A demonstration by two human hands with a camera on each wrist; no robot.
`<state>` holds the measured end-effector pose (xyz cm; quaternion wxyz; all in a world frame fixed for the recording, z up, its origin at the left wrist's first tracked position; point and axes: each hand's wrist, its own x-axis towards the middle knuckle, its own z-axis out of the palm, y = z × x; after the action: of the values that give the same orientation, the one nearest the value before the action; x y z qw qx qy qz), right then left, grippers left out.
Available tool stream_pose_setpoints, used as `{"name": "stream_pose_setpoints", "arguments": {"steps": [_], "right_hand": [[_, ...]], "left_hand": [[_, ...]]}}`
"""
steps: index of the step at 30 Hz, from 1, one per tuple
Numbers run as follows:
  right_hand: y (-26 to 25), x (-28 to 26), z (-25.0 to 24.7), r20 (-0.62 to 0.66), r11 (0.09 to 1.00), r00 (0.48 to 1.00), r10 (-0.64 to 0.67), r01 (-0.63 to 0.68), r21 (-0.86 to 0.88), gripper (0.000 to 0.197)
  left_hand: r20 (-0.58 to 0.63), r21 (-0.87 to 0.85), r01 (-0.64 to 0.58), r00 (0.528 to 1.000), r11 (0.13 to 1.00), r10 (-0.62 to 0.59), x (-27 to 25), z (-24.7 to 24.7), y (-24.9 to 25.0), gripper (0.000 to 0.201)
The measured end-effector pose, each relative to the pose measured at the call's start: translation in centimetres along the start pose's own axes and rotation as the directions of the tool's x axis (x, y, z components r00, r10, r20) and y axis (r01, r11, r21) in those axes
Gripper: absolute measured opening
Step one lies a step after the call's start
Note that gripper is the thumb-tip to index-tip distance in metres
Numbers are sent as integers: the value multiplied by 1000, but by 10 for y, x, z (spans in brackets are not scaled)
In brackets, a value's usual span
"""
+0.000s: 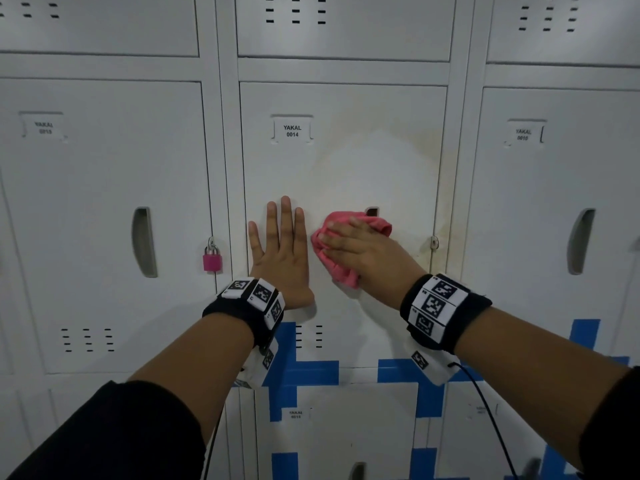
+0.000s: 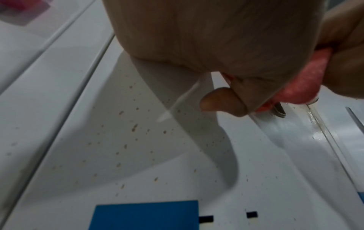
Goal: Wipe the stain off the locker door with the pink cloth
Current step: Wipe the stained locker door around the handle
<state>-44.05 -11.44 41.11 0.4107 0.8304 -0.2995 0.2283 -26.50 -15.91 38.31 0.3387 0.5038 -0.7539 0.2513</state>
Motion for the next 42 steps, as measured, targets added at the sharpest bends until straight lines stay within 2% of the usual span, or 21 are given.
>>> {"name": "stream_pose_setpoints", "arguments": {"steps": [3, 7, 10, 15, 18, 20, 23, 26, 29, 39, 42], "right_hand": [[-4, -13, 0, 53, 998, 997, -64, 65, -5, 37], [-4, -25, 3, 100, 993, 988, -118, 117, 18, 29], [-4, -37, 2, 130, 990, 982, -138, 136, 24, 26], [0, -41, -5, 95, 983, 979, -183, 182, 17, 23], [4, -32, -27, 46, 995, 994, -98, 96, 35, 21], [12, -22, -45, -73, 998, 997, 19, -15, 59, 26], [33, -12, -60, -226, 968, 943, 246, -225, 112, 35], [43, -11, -57, -165, 892, 889, 427, -386, 234, 49], [41, -18, -42, -105, 888, 888, 448, -428, 168, 54], [6, -44, -22, -103, 868, 862, 496, -486, 106, 55], [0, -54, -17, -92, 873, 870, 485, -476, 105, 50]], "left_hand": [[-33, 0, -4, 999, 1000, 4, 0, 4, -3, 112], [76, 25, -37, 996, 999, 35, 1, -1, -6, 128], [124, 20, -54, 991, 998, 51, 2, -6, -7, 131], [123, 4, -60, 991, 998, 59, 3, -5, -9, 134], [123, -3, -49, 991, 999, 49, 3, -3, -9, 137], [123, -5, -45, 991, 999, 45, 3, -3, -8, 140], [128, -9, -56, 990, 998, 56, 3, -4, -8, 142], [114, -11, -58, 992, 998, 59, 3, -3, -10, 139], [97, -33, -60, 993, 998, 63, 3, -2, -11, 132], [95, -23, -74, 993, 997, 76, 5, 1, -11, 129], [95, -25, -78, 992, 997, 80, 4, 1, -12, 130]]}}
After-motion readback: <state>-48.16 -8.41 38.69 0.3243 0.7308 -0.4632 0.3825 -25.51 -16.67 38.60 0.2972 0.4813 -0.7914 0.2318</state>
